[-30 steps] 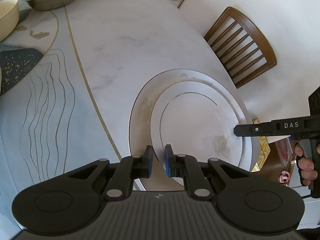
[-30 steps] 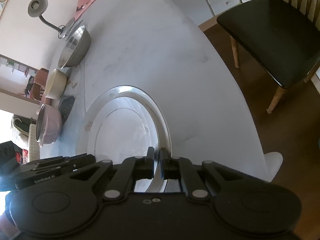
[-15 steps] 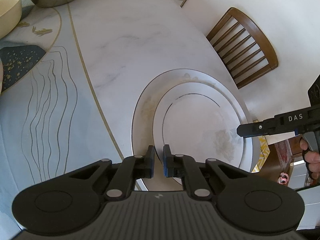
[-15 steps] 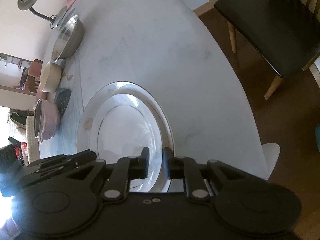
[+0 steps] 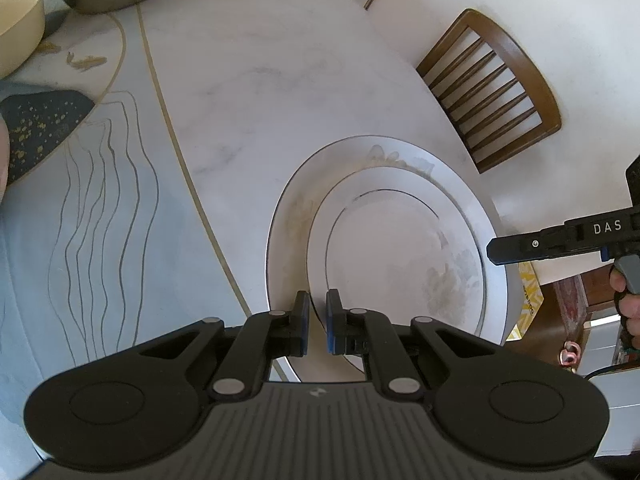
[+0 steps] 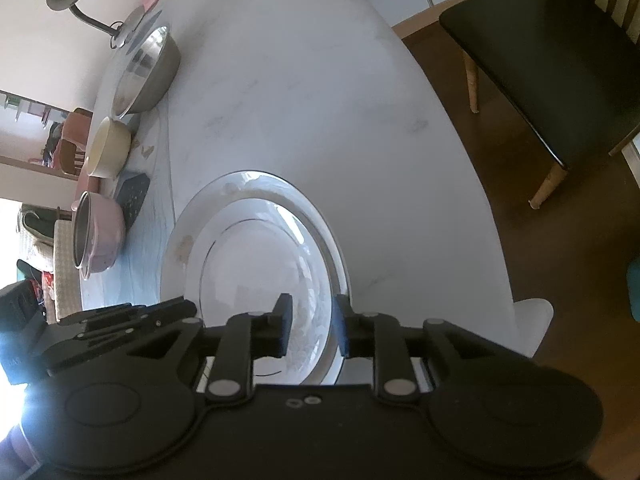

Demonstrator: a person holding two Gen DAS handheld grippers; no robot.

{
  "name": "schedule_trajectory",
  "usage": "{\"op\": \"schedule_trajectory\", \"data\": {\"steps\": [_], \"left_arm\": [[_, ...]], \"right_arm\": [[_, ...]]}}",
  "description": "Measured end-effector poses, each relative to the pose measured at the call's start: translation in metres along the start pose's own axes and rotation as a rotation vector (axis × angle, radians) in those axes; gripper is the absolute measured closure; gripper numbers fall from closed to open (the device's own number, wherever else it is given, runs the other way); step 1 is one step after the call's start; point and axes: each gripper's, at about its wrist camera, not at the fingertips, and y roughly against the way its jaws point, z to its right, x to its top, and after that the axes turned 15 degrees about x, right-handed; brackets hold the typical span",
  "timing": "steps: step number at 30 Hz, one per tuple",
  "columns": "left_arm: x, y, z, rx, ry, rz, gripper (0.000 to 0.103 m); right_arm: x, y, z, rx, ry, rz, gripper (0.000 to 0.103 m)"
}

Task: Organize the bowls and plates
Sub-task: 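Open both tools to release the flat plate on the large plate, then lift both tools away from the stacked plates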

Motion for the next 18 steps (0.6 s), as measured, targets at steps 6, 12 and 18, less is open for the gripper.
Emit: {"op": "schedule_trajectory", "data": {"steps": [6,12,18], "left_arm": [[0.002,0.005,0.008,0.046,-0.044,0.007,0.094],[-0.002,0.011,0.011,0.048,-0.062,0.020,0.085],[-0.008,0.023,0.011,0.025,-0.051,0.052,0.067]], "right_arm": [[-0.004,-0.002,-0.013,-0.038,0.081,0.013,0.072],[-0.008,-0.004,-0.024,-0.070,0.142,0.021,0.065],[-0.016,-0.002,-0.040,-0.077,0.213,0.033,0.059]]}}
